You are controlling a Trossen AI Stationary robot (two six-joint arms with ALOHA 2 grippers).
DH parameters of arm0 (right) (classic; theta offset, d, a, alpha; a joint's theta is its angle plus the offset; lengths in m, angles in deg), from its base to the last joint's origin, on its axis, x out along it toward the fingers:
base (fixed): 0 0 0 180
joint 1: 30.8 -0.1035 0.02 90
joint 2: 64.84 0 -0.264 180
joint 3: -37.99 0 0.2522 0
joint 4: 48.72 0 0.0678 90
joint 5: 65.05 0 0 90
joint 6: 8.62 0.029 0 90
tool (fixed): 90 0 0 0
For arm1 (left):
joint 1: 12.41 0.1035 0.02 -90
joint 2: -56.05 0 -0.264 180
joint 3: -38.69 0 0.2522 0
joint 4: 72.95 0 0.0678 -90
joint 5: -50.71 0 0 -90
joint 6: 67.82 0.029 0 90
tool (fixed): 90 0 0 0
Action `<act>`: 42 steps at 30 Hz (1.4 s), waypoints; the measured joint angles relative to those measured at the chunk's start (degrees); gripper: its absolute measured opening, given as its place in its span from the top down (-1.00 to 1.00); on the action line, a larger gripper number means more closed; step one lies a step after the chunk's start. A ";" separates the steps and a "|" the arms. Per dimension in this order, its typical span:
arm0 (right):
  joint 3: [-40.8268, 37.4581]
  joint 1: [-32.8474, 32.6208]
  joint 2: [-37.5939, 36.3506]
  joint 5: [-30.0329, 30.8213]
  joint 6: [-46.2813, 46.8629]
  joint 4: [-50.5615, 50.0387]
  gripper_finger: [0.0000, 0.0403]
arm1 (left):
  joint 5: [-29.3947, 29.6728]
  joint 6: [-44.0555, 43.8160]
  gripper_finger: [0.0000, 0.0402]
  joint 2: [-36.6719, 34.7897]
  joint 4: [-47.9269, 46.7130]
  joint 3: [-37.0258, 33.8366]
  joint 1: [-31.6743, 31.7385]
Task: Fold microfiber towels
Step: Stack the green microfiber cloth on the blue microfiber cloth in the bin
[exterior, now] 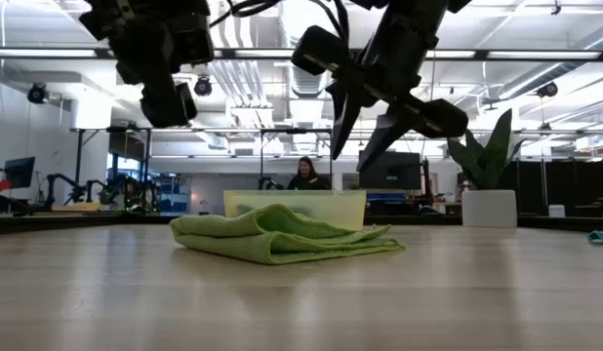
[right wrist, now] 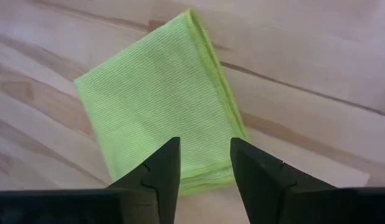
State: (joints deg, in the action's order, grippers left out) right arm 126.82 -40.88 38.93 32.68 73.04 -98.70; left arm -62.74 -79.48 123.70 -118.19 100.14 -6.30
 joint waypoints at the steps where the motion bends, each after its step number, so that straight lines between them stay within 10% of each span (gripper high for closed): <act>1: 0.00 -0.02 0.00 -0.01 -0.20 0.07 0.31 | 0.57 -0.02 0.17 -0.68 -0.60 0.47 0.47; 19: 1.71 4.31 0.00 -0.39 -18.48 5.63 0.34 | 16.61 1.45 0.17 -12.31 -8.67 1.56 2.89; 28: 3.60 8.28 -1.79 -2.51 -24.37 2.67 0.24 | 20.41 -16.05 0.17 -13.15 2.13 1.67 3.12; 42: 3.98 5.86 -21.03 11.83 -31.40 -6.85 0.23 | -6.48 -20.93 0.17 12.44 4.33 6.07 8.27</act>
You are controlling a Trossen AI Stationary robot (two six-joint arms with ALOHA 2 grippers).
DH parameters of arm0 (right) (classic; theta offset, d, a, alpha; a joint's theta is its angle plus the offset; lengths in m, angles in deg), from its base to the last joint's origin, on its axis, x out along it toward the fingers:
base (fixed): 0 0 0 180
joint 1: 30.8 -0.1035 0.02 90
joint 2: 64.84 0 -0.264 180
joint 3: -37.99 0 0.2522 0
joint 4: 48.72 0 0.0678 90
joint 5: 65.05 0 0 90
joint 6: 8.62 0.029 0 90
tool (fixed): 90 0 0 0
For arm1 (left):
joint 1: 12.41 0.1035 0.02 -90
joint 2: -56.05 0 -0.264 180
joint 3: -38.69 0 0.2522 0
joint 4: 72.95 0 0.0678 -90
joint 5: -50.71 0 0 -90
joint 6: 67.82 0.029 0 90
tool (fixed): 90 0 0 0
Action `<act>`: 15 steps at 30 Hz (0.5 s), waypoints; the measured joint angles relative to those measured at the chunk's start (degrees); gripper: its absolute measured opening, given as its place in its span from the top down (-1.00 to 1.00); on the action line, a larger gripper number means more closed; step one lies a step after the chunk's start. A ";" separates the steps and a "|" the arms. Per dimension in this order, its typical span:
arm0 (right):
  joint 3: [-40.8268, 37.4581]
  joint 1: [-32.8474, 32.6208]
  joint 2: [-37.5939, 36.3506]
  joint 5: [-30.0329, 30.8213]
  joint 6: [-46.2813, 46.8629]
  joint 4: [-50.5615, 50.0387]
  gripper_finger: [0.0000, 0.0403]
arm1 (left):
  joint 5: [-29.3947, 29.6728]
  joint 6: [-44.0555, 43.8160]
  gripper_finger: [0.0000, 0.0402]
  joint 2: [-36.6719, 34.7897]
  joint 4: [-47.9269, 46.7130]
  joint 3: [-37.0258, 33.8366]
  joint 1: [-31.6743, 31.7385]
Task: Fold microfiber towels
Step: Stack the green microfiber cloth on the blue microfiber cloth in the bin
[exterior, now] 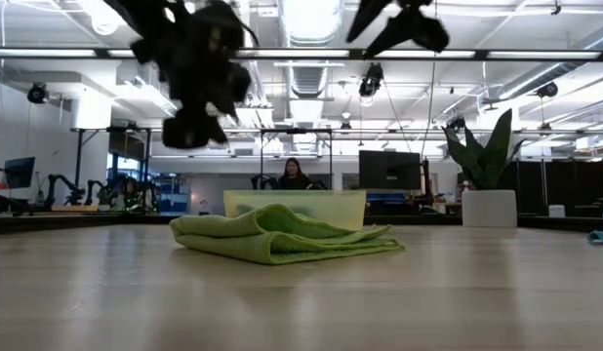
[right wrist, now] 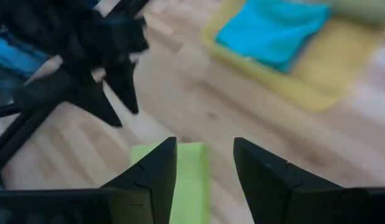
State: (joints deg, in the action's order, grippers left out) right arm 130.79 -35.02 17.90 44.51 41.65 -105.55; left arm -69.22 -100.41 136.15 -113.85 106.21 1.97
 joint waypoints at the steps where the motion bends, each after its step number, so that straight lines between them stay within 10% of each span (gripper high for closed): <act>1: -0.02 0.04 -1.12 0.86 -0.33 -1.55 0.23 | -0.68 0.63 0.17 2.45 0.01 0.73 0.43; 15: -5.54 -0.02 -11.38 4.19 -0.75 -11.74 0.24 | -3.20 15.57 0.17 22.07 0.29 9.61 1.31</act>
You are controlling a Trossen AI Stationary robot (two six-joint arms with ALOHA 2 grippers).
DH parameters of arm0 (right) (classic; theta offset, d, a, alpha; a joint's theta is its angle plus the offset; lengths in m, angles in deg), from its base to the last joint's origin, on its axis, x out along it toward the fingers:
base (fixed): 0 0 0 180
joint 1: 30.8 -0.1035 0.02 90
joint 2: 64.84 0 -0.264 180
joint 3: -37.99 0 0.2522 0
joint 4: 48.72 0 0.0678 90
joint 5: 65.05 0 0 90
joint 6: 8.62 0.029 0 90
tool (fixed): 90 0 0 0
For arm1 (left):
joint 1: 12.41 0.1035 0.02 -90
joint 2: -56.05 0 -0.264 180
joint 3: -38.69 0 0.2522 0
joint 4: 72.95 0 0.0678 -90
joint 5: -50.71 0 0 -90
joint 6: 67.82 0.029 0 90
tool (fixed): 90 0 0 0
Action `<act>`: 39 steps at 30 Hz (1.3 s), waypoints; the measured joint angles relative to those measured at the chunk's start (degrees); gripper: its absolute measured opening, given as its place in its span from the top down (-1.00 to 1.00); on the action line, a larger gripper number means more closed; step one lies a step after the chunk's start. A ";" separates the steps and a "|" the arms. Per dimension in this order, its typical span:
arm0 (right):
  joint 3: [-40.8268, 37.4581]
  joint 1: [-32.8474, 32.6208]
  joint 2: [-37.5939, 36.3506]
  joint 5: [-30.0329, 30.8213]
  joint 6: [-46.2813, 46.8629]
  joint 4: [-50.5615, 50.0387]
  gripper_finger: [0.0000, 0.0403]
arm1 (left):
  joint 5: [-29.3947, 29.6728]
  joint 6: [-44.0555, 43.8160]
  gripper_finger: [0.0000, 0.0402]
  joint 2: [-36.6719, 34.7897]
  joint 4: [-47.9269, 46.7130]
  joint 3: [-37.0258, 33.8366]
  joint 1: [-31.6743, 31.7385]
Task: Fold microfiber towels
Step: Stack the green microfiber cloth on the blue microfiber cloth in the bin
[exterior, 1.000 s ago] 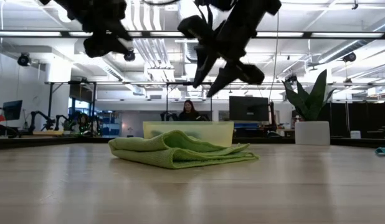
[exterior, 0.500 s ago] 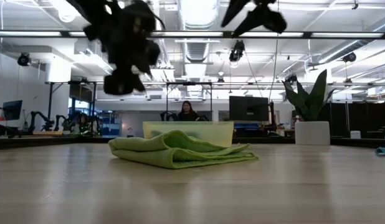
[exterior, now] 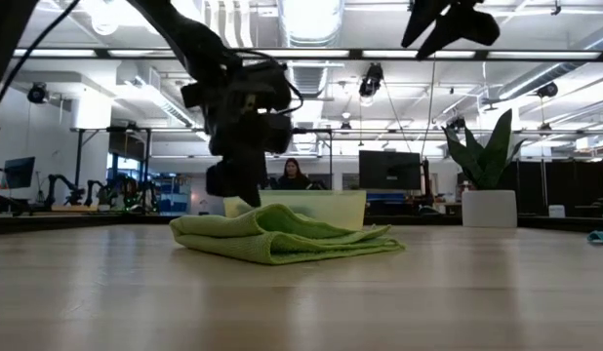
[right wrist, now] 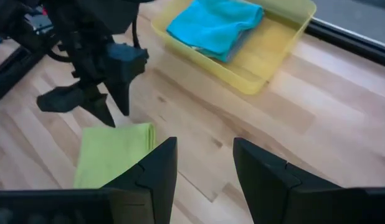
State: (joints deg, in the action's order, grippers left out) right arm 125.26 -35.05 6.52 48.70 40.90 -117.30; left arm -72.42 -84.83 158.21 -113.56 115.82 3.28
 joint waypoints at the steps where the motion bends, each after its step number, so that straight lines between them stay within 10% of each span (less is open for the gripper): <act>1: -0.40 0.00 -0.24 -0.10 0.37 -0.02 0.24 | 0.40 0.60 0.17 0.92 -0.08 0.13 0.00; 39: -3.25 -6.04 -1.84 -2.95 16.33 0.16 0.29 | -8.15 -6.05 0.21 11.83 13.71 -0.06 -4.68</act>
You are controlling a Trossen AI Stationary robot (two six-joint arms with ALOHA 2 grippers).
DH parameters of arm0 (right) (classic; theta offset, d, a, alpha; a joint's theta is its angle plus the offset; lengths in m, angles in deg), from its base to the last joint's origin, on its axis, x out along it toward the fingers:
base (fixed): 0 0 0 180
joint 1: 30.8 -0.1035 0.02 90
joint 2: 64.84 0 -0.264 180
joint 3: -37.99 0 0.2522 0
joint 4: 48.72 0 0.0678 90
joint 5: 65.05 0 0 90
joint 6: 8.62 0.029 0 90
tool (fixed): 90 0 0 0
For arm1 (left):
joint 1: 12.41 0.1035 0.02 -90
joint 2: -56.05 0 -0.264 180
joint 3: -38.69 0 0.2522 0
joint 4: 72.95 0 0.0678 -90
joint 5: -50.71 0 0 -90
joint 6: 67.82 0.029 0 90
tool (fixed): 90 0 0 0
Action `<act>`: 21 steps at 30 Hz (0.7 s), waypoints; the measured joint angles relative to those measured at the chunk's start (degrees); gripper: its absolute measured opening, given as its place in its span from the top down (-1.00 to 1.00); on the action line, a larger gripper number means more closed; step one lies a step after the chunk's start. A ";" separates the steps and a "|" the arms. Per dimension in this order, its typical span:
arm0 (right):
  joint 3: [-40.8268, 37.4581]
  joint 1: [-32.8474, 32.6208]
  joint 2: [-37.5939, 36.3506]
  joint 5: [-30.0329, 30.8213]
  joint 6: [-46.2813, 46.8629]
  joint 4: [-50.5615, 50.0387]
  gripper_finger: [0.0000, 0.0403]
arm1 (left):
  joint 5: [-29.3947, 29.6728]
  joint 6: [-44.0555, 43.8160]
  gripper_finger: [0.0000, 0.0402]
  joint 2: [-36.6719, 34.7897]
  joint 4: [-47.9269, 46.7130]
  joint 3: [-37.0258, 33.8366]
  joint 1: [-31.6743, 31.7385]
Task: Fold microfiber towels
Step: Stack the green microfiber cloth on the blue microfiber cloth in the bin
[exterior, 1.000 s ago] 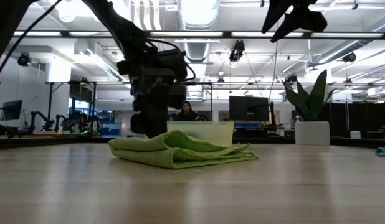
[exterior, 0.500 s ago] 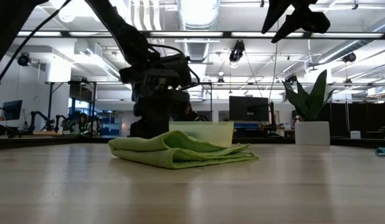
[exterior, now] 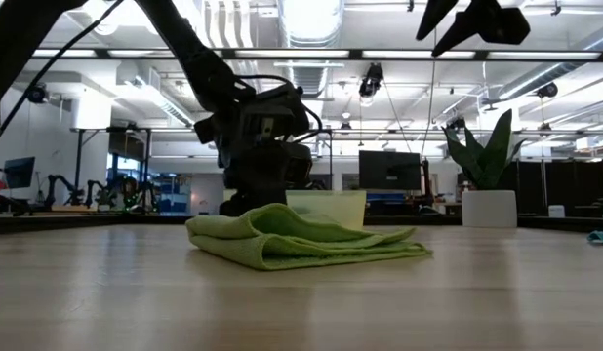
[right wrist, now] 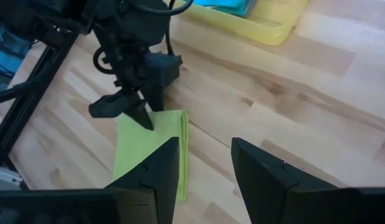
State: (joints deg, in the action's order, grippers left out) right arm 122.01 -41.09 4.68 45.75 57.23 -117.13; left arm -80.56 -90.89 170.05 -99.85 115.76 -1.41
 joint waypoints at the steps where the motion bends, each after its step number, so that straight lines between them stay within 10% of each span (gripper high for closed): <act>1: 0.00 -0.29 0.00 0.04 0.16 0.00 0.30 | 0.34 0.13 0.25 0.00 0.00 -0.02 -0.11; 12: 0.00 -1.22 0.00 -0.02 -0.61 -0.17 0.38 | 6.72 2.24 0.94 0.13 2.66 -0.33 -2.65; 21: -0.02 -1.22 0.00 -0.15 -6.44 -2.40 0.39 | 6.56 2.76 0.99 -1.53 -0.13 0.96 -2.56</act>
State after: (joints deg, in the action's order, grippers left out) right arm 121.99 -42.30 4.68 45.59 50.79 -119.53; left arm -74.00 -88.13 168.51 -99.98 116.72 -3.96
